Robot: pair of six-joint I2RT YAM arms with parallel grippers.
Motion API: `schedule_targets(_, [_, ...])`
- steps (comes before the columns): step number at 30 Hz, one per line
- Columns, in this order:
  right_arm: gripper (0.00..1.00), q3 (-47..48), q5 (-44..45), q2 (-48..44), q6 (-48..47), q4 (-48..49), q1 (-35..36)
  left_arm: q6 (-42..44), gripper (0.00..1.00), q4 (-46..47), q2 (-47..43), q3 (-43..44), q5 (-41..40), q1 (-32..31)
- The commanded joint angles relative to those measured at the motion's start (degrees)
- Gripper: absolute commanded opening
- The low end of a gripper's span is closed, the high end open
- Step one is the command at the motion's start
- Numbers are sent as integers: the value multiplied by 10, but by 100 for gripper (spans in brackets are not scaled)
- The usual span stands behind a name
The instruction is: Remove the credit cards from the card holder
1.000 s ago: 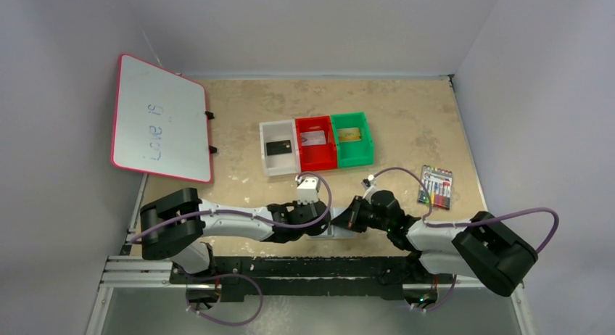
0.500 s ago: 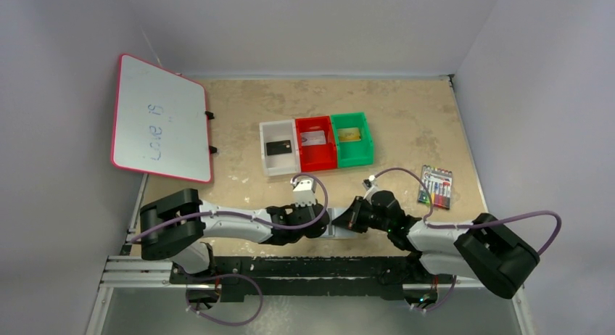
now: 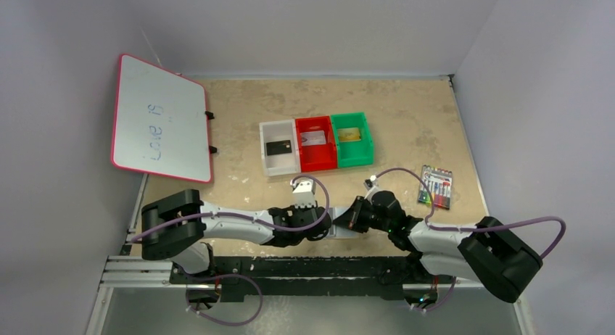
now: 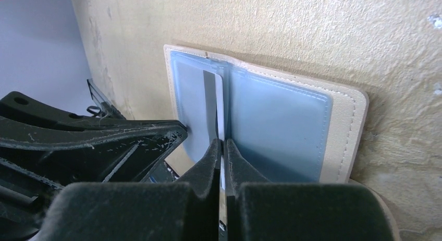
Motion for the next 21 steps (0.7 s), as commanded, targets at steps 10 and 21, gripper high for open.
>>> schedule_targets(10, [0, 5, 17, -8, -1, -4, -3, -9, 0, -40, 28, 19, -22, -16])
schedule_targets(21, [8, -12, 14, -58, 13, -2, -4, -37, 0, -70, 48, 8, -38, -16])
